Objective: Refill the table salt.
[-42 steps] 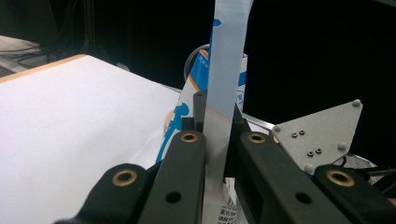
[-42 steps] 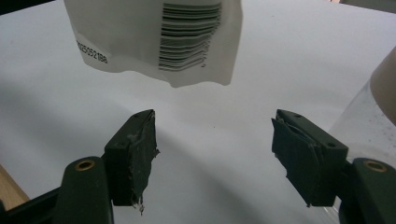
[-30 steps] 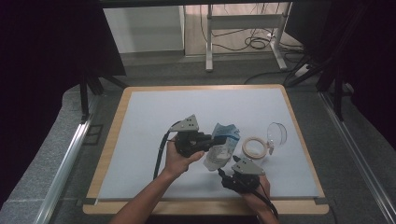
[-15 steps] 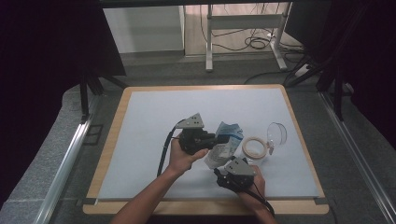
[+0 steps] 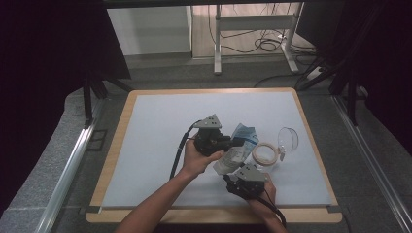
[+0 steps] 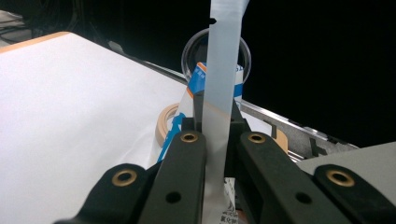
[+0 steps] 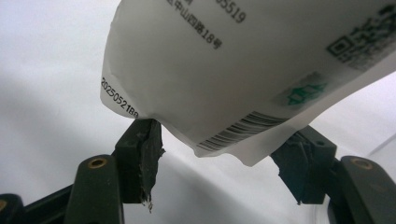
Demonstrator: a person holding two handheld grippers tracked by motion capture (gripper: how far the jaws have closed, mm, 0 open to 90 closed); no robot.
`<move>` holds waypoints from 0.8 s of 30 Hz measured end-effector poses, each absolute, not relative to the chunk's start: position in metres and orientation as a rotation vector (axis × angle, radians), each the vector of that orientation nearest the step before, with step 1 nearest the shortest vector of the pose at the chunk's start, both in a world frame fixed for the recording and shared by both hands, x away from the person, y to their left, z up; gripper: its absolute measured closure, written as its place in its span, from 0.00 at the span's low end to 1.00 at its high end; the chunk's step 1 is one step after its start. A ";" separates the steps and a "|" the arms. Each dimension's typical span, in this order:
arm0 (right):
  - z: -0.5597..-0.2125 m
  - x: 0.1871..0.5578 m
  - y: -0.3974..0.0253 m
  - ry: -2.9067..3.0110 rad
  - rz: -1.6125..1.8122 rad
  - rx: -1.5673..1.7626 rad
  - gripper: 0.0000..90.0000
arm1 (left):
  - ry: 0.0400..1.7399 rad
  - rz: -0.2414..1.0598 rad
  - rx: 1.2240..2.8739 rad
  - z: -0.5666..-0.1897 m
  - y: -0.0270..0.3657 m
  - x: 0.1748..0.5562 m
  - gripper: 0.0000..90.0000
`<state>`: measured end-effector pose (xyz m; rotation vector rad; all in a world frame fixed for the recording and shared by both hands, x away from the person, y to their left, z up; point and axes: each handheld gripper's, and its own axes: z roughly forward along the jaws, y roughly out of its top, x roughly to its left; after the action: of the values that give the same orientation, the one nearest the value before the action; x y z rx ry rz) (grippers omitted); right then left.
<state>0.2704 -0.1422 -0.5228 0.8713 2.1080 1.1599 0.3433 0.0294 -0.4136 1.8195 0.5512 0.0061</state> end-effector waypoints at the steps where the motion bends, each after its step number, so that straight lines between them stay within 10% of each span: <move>1: -0.523 0.270 -0.142 2.107 1.161 0.874 0.42 | 0.549 0.009 1.821 -0.413 0.028 0.343 1.00; 24: -0.524 0.273 -0.145 2.130 1.239 0.927 0.47 | 0.559 0.009 1.888 -0.413 0.008 0.355 1.00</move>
<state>0.2732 -0.1447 -0.5242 0.9267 2.1304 1.2385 0.3547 0.0079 -0.4125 1.8881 0.5586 0.0093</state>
